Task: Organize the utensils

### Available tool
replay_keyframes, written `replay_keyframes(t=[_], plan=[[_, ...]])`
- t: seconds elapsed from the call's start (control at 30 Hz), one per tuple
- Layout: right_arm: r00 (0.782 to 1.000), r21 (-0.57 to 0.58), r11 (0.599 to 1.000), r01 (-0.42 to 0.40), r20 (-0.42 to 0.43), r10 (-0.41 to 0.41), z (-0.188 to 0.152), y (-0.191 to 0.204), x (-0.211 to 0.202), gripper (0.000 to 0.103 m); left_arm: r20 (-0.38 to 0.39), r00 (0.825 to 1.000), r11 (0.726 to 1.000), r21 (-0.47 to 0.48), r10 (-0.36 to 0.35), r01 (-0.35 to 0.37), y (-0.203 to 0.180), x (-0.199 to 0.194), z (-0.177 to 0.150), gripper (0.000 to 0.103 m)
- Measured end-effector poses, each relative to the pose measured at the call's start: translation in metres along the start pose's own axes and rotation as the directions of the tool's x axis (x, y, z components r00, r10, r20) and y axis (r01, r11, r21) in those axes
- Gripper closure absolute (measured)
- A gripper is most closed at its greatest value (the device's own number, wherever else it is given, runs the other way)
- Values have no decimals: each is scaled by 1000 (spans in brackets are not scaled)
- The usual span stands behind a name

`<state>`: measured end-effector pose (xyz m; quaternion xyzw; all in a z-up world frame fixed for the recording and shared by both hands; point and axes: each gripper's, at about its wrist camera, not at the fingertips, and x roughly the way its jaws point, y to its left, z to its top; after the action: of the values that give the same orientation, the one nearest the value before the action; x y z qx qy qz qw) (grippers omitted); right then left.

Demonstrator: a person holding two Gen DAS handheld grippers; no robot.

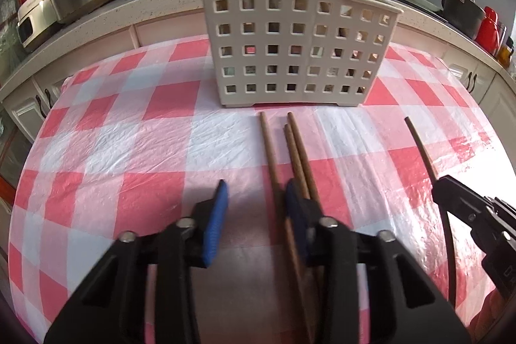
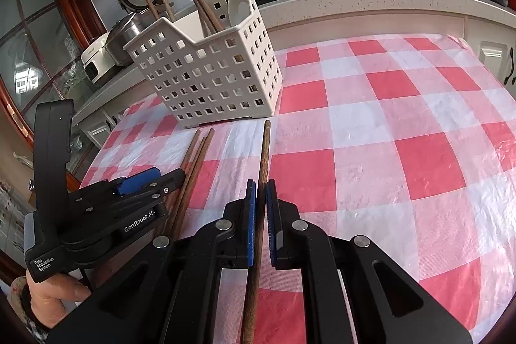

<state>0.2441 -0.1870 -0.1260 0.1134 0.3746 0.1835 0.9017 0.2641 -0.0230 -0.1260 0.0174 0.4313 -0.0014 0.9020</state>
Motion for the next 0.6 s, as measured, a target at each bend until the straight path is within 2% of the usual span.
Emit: replay_keyframes(t=[0.03, 0.1, 0.3, 0.47, 0.6], plan=[[1000, -1, 1000, 1, 0, -1, 0, 0, 0, 95, 1, 1000, 1000, 15, -4, 4, -2, 0, 0, 88], [1000, -6, 1000, 5, 0, -5, 0, 2, 0, 95, 2, 1000, 999, 44, -9, 9, -7, -1, -1, 95], [1000, -15, 1000, 12, 17, -12, 1, 3, -2, 95, 14, 998, 998, 24, -55, 54, 1, -4, -2, 97], [998, -35, 999, 20, 56, -18, 6, 9, -13, 95, 97, 993, 997, 6, -73, 73, 11, -34, 0, 97], [994, -54, 998, 19, 112, -12, 12, 16, -32, 95, 182, 980, 996, -7, -84, 87, 20, -71, 3, 97]])
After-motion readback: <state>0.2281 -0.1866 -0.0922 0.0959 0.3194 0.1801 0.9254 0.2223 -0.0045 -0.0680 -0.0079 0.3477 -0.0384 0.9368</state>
